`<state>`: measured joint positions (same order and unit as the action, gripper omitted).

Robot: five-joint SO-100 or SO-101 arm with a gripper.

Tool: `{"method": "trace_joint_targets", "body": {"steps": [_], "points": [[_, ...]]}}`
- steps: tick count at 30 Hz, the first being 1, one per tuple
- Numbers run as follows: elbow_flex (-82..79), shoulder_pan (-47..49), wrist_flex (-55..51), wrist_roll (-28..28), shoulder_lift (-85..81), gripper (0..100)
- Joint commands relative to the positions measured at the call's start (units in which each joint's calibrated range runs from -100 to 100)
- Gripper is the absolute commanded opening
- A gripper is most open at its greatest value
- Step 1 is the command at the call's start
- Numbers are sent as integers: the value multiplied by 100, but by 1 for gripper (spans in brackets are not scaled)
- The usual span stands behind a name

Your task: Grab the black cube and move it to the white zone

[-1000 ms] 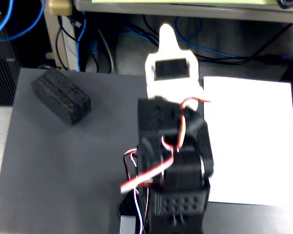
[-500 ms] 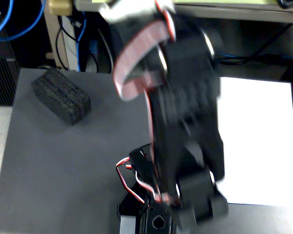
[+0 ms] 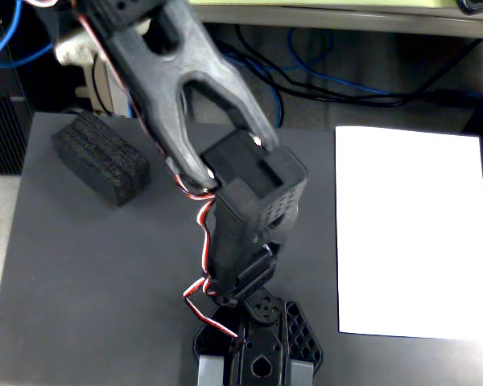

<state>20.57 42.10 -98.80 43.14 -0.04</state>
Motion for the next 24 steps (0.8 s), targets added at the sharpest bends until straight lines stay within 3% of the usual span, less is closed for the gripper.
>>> {"method": "trace_joint_targets", "body": {"steps": [1, 8, 12, 14, 18, 24], "points": [[-1313, 43, -68, 730, -118, 2], [-2256, 117, -68, 814, -890, 2], [-2247, 617, -68, 777, -1000, 17], [-2265, 639, -68, 798, -916, 19], [-2256, 625, -51, 835, -907, 39], [-2265, 132, 378, 1380, -907, 39]]}}
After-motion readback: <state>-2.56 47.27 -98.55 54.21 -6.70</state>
